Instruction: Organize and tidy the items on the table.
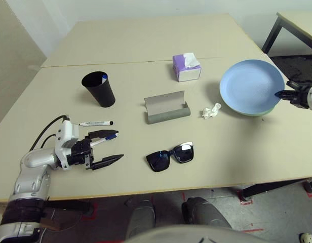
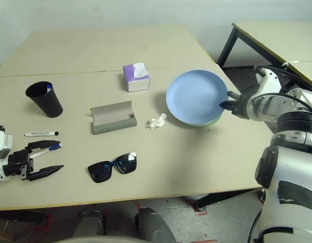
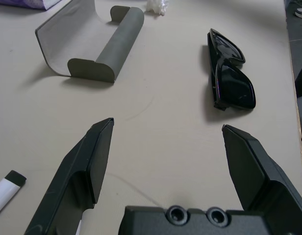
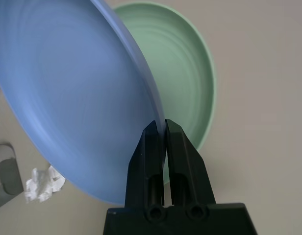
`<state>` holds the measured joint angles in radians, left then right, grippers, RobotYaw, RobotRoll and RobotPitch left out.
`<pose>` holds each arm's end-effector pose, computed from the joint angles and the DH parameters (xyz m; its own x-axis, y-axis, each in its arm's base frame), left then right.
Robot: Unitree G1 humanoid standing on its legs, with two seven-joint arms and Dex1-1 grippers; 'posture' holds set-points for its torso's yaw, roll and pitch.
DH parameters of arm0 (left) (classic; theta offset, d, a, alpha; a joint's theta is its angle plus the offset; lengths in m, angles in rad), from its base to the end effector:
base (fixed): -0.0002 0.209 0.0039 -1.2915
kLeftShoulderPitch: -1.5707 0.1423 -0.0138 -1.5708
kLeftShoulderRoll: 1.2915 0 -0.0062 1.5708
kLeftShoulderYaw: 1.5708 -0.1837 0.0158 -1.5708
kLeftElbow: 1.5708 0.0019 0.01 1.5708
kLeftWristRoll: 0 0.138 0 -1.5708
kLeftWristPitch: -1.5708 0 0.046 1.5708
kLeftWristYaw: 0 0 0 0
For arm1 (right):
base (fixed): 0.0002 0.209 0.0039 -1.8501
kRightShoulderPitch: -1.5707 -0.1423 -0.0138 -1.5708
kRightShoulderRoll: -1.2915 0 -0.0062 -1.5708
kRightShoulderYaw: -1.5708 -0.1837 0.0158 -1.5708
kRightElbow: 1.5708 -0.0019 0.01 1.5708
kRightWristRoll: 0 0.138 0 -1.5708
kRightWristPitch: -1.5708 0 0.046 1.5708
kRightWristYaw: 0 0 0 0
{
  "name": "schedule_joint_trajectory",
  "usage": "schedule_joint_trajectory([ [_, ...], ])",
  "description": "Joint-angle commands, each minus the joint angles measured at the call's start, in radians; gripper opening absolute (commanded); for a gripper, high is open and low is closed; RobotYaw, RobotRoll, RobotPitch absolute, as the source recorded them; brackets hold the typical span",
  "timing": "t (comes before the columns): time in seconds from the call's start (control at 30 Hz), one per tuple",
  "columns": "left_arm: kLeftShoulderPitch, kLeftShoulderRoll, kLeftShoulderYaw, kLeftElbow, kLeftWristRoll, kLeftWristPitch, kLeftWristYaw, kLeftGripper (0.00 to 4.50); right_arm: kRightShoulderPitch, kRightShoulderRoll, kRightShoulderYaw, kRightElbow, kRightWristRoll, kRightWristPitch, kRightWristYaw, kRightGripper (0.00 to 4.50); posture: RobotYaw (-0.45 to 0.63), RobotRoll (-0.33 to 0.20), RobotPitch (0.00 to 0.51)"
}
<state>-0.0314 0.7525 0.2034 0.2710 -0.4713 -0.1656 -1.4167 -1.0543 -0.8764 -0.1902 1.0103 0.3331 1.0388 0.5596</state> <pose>0.1967 0.3368 0.1027 0.4414 -0.8676 -0.2290 0.8961 0.4128 0.1631 0.2919 -0.3543 0.2151 0.8018 0.1181 -0.5858 0.1178 0.9298 0.3487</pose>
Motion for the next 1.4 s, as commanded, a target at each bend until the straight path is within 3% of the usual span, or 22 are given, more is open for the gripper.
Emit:
schedule_joint_trajectory([
  [0.03, 0.021, 0.002, 0.002, -0.01, 0.003, -0.014, -0.008, 4.5, -0.003, 0.002, -0.003, 0.022, -0.025, -0.007, 0.008, 0.04, -0.07, 0.0, 0.137],
  [0.23, 0.031, -0.002, -0.008, -0.062, -0.003, 0.018, 0.013, 4.5, 0.001, -0.007, -0.002, 0.029, -0.045, -0.01, 0.021, 0.04, -0.07, 0.0, 0.138],
  [0.37, 0.032, -0.006, -0.017, -0.106, -0.005, 0.053, 0.034, 4.5, 0.001, -0.003, -0.002, 0.028, -0.056, -0.018, 0.025, 1.11, -0.08, 0.0, 0.141],
  [0.67, 0.027, -0.008, -0.015, -0.159, -0.005, 0.114, 0.073, 4.5, -0.018, -0.039, 0.006, 0.002, -0.08, -0.004, 0.07, 4.34, -0.08, 0.0, 0.143],
  [0.77, 0.01, -0.001, -0.006, -0.15, -0.008, 0.128, 0.082, 4.5, 0.013, -0.074, 0.028, -0.088, -0.074, 0.048, 0.126, 4.46, -0.08, 0.0, 0.141],
  [0.9, -0.009, 0.017, 0.007, -0.12, -0.008, 0.124, 0.068, 4.5, 0.189, -0.162, 0.024, -0.407, -0.008, 0.165, 0.225, 4.46, -0.09, 0.0, 0.137],
  [1.0, -0.019, 0.028, 0.012, -0.086, -0.006, 0.105, 0.047, 4.5, 0.438, -0.237, -0.071, -0.747, 0.059, 0.194, 0.275, 4.46, -0.1, 0.0, 0.139],
  [1.07, -0.027, 0.029, 0.013, -0.063, -0.003, 0.094, 0.033, 4.5, 0.594, -0.234, -0.168, -0.944, 0.095, 0.175, 0.288, 4.46, -0.11, 0.0, 0.14],
  [1.2, -0.043, 0.029, 0.016, -0.018, 0.004, 0.069, 0.014, 4.5, 0.868, -0.116, -0.317, -1.309, 0.142, 0.138, 0.254, 4.46, -0.12, 0.0, 0.141],
  [1.3, -0.055, 0.027, 0.017, 0.006, 0.007, 0.058, 0.008, 4.5, 1.023, -0.035, -0.308, -1.456, 0.121, 0.041, 0.219, 4.46, -0.12, 0.0, 0.137],
  [1.4, -0.064, 0.027, 0.018, 0.024, 0.008, 0.048, 0.003, 4.5, 1.114, 0.036, -0.233, -1.543, 0.086, -0.087, 0.185, 4.46, -0.12, 0.0, 0.133],
])
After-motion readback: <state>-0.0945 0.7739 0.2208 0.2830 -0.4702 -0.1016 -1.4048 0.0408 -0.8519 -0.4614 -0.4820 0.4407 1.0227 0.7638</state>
